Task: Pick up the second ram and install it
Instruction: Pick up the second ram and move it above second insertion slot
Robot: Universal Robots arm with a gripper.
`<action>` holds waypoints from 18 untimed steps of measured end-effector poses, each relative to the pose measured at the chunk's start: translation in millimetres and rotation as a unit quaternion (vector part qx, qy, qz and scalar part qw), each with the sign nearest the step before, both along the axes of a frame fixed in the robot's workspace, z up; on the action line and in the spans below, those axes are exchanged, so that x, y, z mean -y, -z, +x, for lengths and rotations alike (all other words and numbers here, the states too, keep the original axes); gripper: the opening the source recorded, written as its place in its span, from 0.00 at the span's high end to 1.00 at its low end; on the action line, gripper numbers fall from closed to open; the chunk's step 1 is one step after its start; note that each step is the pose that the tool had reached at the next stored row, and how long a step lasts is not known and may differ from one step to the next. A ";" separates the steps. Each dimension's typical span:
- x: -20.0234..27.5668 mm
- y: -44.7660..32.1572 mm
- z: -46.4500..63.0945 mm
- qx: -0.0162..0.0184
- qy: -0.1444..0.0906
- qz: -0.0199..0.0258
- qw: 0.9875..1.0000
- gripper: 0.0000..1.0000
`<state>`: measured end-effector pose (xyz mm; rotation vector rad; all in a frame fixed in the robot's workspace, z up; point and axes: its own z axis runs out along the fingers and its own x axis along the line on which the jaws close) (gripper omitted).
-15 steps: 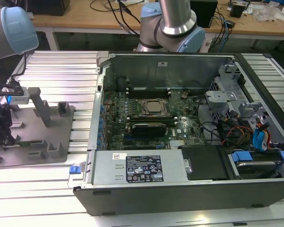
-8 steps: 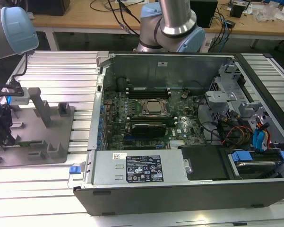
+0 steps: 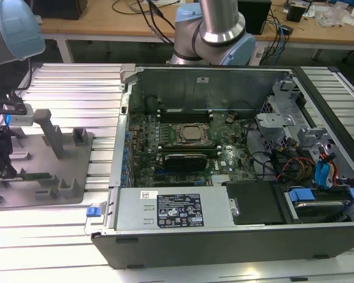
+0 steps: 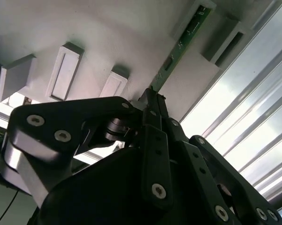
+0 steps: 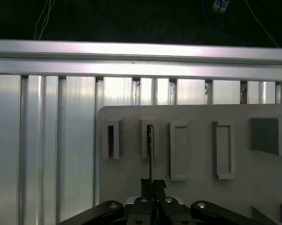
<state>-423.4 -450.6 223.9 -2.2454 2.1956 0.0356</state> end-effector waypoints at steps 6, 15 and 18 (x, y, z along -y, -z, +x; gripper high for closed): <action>0.0 -18.1 0.0 0.001 0.000 0.000 1.000 0.91; 0.0 -35.4 0.0 0.003 0.000 0.000 1.000 0.91; 0.0 -42.5 0.0 0.004 0.000 0.000 1.000 0.91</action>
